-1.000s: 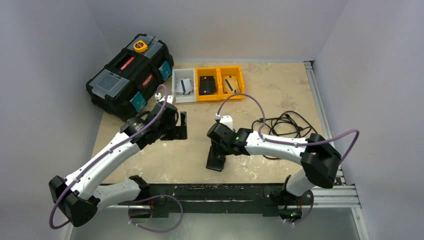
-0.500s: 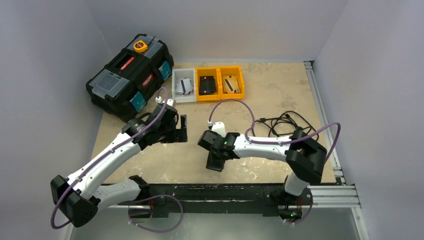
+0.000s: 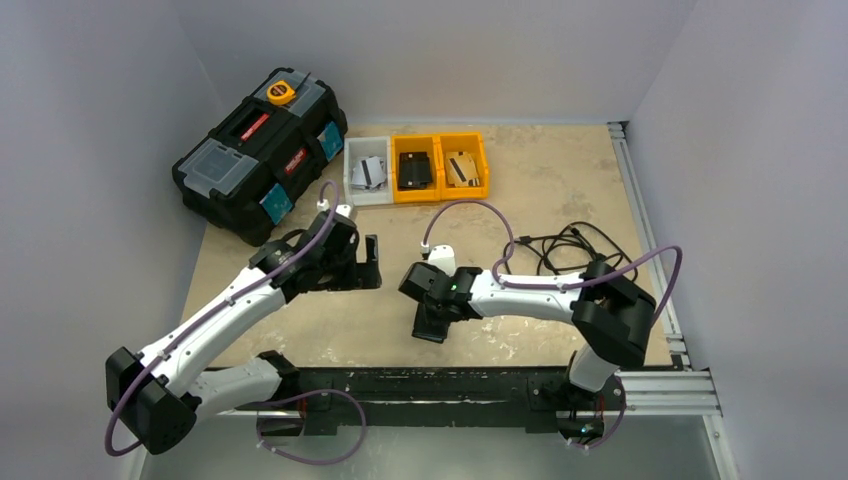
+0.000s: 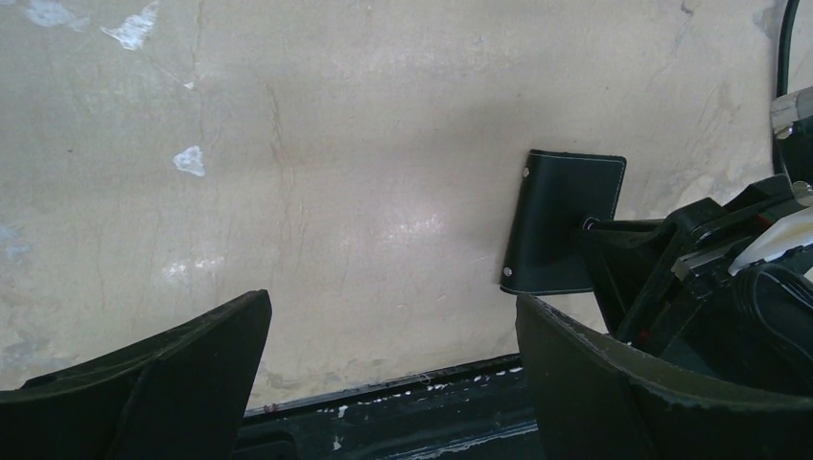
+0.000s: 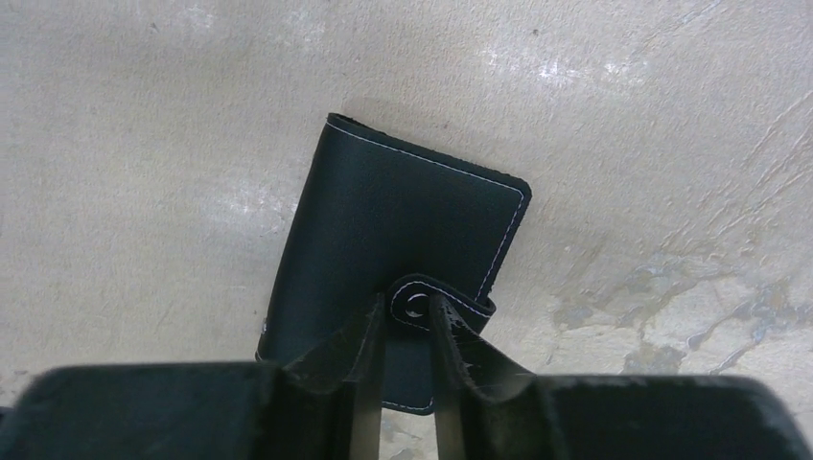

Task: Take the credit cards out of the card holder
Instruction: Open the card holder at the center of the board.

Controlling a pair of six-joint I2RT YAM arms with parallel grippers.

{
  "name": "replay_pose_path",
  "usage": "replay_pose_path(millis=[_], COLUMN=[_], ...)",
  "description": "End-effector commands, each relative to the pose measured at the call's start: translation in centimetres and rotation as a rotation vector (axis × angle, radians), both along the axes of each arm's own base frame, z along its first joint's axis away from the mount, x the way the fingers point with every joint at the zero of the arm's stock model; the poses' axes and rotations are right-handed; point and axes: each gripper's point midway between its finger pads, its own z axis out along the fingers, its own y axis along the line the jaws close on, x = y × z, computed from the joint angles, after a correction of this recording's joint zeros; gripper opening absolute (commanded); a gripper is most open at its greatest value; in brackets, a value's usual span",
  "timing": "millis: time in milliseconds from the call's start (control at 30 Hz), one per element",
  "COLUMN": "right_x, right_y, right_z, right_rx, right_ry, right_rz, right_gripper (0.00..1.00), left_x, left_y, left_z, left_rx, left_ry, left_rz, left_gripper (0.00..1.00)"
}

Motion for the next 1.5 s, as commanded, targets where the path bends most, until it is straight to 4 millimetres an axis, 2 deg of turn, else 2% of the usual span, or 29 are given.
replay_pose_path(millis=[0,133,267,400,567,700,800,967,1100,1200,1400,1467], right_x=[-0.6,-0.8,-0.8,-0.6,-0.2,0.0,0.0,0.2,0.7,1.0,1.5,1.5], right_y=[0.4,0.9,1.4,1.8,1.7,1.6,1.4,1.4,1.2,0.9,0.2,0.0], right_z=[-0.8,-0.8,0.0,1.2,1.8,2.0,2.1,2.6,3.7,4.8,6.4,6.3], right_rx=[0.066,0.131,0.201,0.289,0.346,0.372,0.376,0.389,0.399,0.413,0.411,0.381], right_ry=[0.025,0.035,0.025,0.009,0.006,0.005,0.005,-0.003,-0.027,-0.047,-0.081,-0.081], right_rz=[-0.027,-0.028,-0.033,-0.037,-0.057,-0.071,-0.077,-0.084,-0.097,-0.11,-0.129,-0.12], right_gripper=[0.15,0.0,0.0,0.0,0.0,0.0,0.0,0.0,0.0,0.0,0.0,0.0], left_x=[-0.1,-1.0,-1.4,-1.2,-0.8,-1.2,-1.5,-2.1,-2.5,-2.8,-2.8,-2.6], left_y=[-2.0,-4.0,-5.7,-7.3,-9.9,-12.5,-14.1,-14.1,-12.6,-11.8,-11.2,-11.2], left_z=[-0.9,-2.5,-4.1,-4.8,-5.3,-6.3,-7.1,-9.9,-12.3,-13.3,-13.5,-13.3], left_rx=[-0.101,-0.187,-0.257,-0.293,-0.303,-0.34,-0.355,-0.297,-0.207,-0.171,-0.153,-0.154], left_ry=[0.04,0.117,0.177,0.201,0.221,0.266,0.295,0.365,0.412,0.421,0.411,0.401], left_rz=[-0.011,-0.041,-0.062,-0.082,-0.119,-0.155,-0.173,-0.14,-0.08,-0.05,-0.036,-0.041], left_gripper=[0.99,0.94,0.86,0.72,0.49,0.31,0.23,0.13,0.08,0.06,0.05,0.05])
